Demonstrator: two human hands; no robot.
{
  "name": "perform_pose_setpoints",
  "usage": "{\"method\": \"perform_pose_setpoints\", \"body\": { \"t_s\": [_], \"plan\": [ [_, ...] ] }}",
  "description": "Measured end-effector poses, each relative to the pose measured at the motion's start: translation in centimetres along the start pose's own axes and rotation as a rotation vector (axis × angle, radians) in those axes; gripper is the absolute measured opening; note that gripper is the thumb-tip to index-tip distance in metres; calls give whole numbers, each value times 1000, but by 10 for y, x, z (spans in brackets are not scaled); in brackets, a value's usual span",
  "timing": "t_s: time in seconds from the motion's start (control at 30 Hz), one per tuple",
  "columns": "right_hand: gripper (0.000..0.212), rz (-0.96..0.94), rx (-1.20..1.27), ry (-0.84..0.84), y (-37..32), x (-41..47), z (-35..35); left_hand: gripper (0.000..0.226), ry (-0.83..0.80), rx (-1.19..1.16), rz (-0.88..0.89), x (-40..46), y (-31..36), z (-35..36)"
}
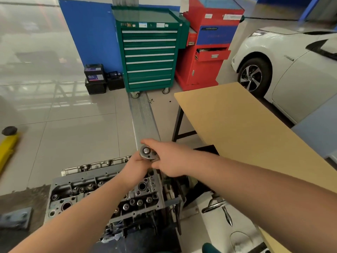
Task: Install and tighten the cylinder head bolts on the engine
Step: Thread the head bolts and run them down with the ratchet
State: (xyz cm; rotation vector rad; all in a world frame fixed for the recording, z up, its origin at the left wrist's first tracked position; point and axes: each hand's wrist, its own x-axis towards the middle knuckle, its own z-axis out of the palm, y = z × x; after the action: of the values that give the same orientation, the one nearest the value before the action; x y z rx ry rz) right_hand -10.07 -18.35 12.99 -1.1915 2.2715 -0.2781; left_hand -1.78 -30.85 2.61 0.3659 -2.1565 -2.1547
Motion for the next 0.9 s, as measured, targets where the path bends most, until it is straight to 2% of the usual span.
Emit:
{"method": "perform_pose_setpoints", "body": {
  "t_s": [0.07, 0.13, 0.23, 0.3, 0.33, 0.43, 0.5, 0.57, 0.67, 0.77, 0.9],
  "plan": [
    [77, -126, -310, -16, 7, 0, -22, 36, -74, 49, 1, 1, 5, 0],
    [77, -222, -515, -10, 11, 1, -36, 27, -99, 103, 10, 6, 8, 5],
    [63, -108, -497, 31, 7, -1, -31, 26, -39, 53, 25, 8, 10, 8],
    [50, 54, -272, 30, 4, -6, -17, 30, -13, 35, 6, 5, 5, 9],
    [47, 140, -13, -6, 4, -10, -11, 31, -6, 51, -3, 4, 0, 9],
    [37, 303, 1003, -135, -10, -21, -2, 17, 9, 72, -37, 6, -8, 8],
    [26, 352, 1311, -83, -20, -17, 9, 24, 40, -16, -119, 8, -7, 7],
    [20, 408, 1361, 70, -26, -8, 21, 33, 81, -51, -159, 9, -7, 6],
    [22, 331, 1180, 204, -19, 3, 30, 34, 67, -47, -115, 6, -6, 9],
    [20, 224, 1058, 207, -4, 5, 32, 27, 96, -3, -77, 6, -9, 14],
    [22, 115, 1089, 131, 9, -2, 16, 17, 131, 6, -18, 6, -15, 21]
  ]
}}
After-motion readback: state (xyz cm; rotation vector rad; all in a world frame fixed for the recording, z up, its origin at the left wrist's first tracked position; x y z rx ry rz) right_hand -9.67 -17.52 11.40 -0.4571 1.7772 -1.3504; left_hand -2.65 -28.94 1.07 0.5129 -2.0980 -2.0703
